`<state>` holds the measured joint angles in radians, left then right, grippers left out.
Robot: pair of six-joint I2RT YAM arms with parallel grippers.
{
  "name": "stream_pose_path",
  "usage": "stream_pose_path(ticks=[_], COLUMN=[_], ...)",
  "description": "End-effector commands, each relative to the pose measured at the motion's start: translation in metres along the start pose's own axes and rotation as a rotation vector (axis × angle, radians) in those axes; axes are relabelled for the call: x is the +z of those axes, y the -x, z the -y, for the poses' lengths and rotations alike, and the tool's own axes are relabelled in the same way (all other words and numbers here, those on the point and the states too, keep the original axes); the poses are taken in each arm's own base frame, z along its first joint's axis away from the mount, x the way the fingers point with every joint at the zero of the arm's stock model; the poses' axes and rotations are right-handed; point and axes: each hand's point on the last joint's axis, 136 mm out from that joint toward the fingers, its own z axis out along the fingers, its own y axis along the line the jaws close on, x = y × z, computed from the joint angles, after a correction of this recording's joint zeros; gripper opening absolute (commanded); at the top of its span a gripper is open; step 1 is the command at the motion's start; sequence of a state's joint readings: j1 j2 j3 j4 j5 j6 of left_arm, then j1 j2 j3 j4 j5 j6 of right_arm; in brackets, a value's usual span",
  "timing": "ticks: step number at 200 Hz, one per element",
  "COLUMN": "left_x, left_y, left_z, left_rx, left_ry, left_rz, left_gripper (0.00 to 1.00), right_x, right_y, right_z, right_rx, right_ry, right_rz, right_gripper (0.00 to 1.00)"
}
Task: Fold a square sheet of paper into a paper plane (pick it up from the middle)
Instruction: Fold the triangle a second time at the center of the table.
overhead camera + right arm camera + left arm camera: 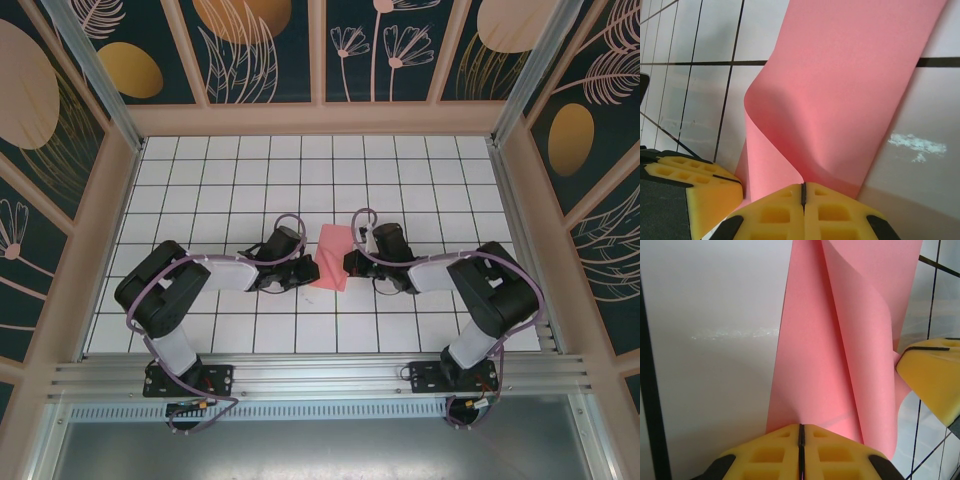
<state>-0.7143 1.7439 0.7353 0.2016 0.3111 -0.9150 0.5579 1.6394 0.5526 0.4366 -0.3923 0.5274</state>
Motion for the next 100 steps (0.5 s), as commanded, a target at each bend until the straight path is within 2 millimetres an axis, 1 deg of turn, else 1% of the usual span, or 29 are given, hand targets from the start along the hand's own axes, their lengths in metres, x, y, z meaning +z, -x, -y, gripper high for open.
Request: stream_pose_path(ticks=[1,17,21,30,55,100], left_x=[0.008,0.008,0.008,0.008,0.008,0.010], left_y=[-0.013,-0.013,-0.013,-0.013,-0.013,-0.013], left_z=[-0.027,-0.029,-0.030,-0.031,-0.032,-0.033], left_rx=[0.002,0.005,0.005,0.005,0.006,0.010], left_ry=[0.099,0.111,0.116,0.121,0.128,0.135], left_rz=[-0.050,-0.050,-0.049,-0.050,-0.051,-0.054], left_gripper=[0.12,0.11,0.11,0.12,0.11,0.11], right_x=[0.003,0.005,0.003,0.004,0.006,0.010], right_y=[0.007,0.007,0.012,0.015,0.020,0.024], right_z=[-0.003,-0.002,0.005,0.009,0.008,0.009], right_rx=[-0.058,-0.075,-0.063,-0.070,-0.088,-0.098], right_ry=[0.002,-0.007,-0.021,-0.032,-0.034,-0.034], right_rz=[-0.010,-0.025,-0.015,-0.018,-0.024,-0.032], right_gripper=[0.00,0.00,0.00,0.00,0.00,0.00])
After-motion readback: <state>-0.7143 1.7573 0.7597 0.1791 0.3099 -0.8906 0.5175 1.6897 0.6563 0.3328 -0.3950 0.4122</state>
